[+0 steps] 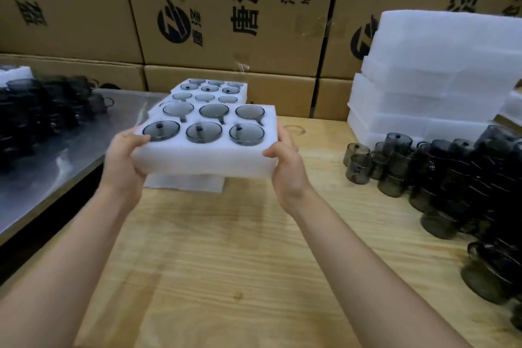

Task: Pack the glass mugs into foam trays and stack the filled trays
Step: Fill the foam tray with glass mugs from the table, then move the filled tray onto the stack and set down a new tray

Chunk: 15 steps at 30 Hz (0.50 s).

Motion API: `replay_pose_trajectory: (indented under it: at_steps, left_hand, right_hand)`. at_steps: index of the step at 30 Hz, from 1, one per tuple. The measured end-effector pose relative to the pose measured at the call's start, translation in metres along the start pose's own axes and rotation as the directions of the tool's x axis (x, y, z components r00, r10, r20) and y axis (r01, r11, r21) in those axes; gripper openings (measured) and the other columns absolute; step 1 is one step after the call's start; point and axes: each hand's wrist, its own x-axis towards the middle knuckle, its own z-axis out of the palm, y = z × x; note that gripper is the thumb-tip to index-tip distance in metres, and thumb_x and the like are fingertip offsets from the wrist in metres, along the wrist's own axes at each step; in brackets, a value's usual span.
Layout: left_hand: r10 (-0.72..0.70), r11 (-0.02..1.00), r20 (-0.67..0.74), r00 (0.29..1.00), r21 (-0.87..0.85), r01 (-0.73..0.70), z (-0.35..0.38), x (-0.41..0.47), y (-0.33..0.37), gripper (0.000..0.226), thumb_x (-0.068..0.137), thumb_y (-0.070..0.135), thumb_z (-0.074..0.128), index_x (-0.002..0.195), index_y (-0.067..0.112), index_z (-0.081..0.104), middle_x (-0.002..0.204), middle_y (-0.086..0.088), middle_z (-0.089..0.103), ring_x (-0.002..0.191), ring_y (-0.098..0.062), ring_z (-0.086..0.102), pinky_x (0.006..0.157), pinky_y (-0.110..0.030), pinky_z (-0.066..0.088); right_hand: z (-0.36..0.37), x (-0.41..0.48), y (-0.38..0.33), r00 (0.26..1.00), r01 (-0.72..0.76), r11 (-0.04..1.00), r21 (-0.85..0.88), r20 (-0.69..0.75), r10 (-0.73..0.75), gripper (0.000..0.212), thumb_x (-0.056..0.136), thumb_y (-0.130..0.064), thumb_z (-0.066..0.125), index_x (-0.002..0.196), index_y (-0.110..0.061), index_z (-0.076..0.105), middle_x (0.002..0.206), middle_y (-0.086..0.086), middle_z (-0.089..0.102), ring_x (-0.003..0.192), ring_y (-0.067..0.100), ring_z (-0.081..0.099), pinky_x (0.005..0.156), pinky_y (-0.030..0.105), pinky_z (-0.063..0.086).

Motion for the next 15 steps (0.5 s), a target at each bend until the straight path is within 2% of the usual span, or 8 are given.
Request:
replay_pose_trajectory:
  at_steps: [2,3,6,9,12,15]
  left_hand:
    - [-0.004,1.0,-0.052,0.999,-0.02,0.003,-0.023,0.023,0.0,0.048,0.089,0.012,0.043,0.132,-0.007,0.047,0.135,-0.026,0.052,0.116,-0.033,0.056,0.093,-0.037,0.047]
    - [0.009,1.0,-0.049,0.999,-0.007,-0.01,-0.033,0.033,0.0,0.048,0.089,0.016,0.044,0.131,-0.005,0.05,0.133,-0.026,0.053,0.119,-0.035,0.055,0.098,-0.041,0.045]
    - [0.038,0.994,-0.024,0.999,0.107,-0.036,-0.051,0.056,-0.006,0.043,0.093,0.03,0.046,0.127,0.006,0.058,0.127,-0.019,0.06,0.117,-0.034,0.058,0.102,-0.046,0.045]
    - [0.022,0.968,-0.149,0.989,0.251,0.016,-0.065,0.072,-0.026,0.041,0.093,0.048,0.052,0.122,0.02,0.06,0.13,-0.009,0.059,0.121,-0.029,0.055,0.104,-0.053,0.041]
    - [0.032,0.931,-0.181,0.983,0.362,0.036,-0.07,0.072,-0.048,0.048,0.095,0.057,0.043,0.133,0.028,0.05,0.139,0.0,0.05,0.128,-0.021,0.047,0.108,-0.05,0.037]
    - [0.126,0.925,-0.21,0.969,0.378,-0.038,-0.065,0.069,-0.055,0.054,0.093,0.058,0.042,0.135,0.025,0.051,0.138,0.001,0.052,0.128,-0.017,0.047,0.109,-0.044,0.038]
  right_hand:
    - [0.02,0.015,0.008,0.996,-0.016,0.998,-0.068,0.086,0.022,0.082,0.053,-0.02,0.053,0.134,-0.02,0.047,0.14,0.01,0.036,0.131,0.025,0.038,0.109,0.05,0.034]
    - [0.027,0.022,0.014,0.992,-0.033,0.993,-0.11,0.118,0.046,0.087,0.053,-0.02,0.054,0.14,-0.021,0.042,0.142,0.009,0.034,0.132,0.025,0.036,0.11,0.05,0.033]
    - [0.039,0.042,0.035,0.985,-0.032,0.975,-0.218,0.161,0.068,0.09,0.061,-0.019,0.06,0.146,-0.021,0.029,0.144,0.008,0.03,0.135,0.024,0.033,0.111,0.047,0.031]
    - [0.041,0.053,0.062,0.982,0.004,0.948,-0.318,0.181,0.057,0.082,0.083,-0.012,0.065,0.15,-0.02,0.018,0.152,0.005,0.02,0.141,0.021,0.024,0.115,0.043,0.025]
    - [0.04,0.053,0.087,0.981,0.046,0.924,-0.38,0.19,0.03,0.085,0.09,-0.015,0.062,0.152,-0.024,0.004,0.157,0.003,0.005,0.145,0.015,0.011,0.118,0.04,0.017]
    - [0.041,0.054,0.096,0.982,0.071,0.934,-0.351,0.189,-0.004,0.085,0.091,-0.017,0.06,0.151,-0.026,0.001,0.158,-0.003,0.009,0.145,0.013,0.015,0.118,0.041,0.02]
